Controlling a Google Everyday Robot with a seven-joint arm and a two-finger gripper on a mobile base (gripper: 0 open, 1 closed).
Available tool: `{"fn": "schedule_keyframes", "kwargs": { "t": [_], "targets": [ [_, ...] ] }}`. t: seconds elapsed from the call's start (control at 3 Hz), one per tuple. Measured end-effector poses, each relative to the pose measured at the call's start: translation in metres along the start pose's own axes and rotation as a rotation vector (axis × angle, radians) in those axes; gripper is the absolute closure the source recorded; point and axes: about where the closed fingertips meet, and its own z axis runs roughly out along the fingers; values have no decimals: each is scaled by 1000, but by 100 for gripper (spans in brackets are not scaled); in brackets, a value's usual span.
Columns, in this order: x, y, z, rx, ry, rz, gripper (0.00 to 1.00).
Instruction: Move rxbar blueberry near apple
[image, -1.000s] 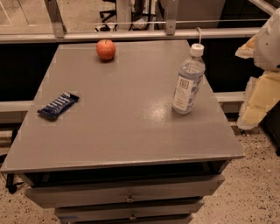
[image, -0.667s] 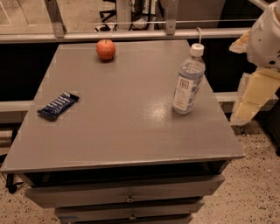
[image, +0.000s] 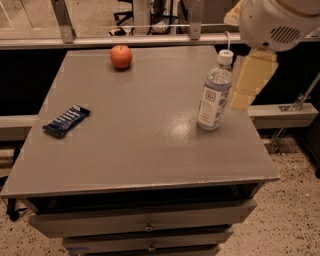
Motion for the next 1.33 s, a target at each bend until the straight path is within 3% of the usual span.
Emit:
{"fn": "schedule_keyframes", "kwargs": {
  "t": [0.33,0.67,1.0,1.33],
  "targets": [
    [-34,-11,1,21,-89,-29,0],
    [-68,0,39,-58,-246,29,0],
    [-105,19,88,-178,-421,129,0],
    [-151,28,116,-262,-575,208,0]
  ]
}}
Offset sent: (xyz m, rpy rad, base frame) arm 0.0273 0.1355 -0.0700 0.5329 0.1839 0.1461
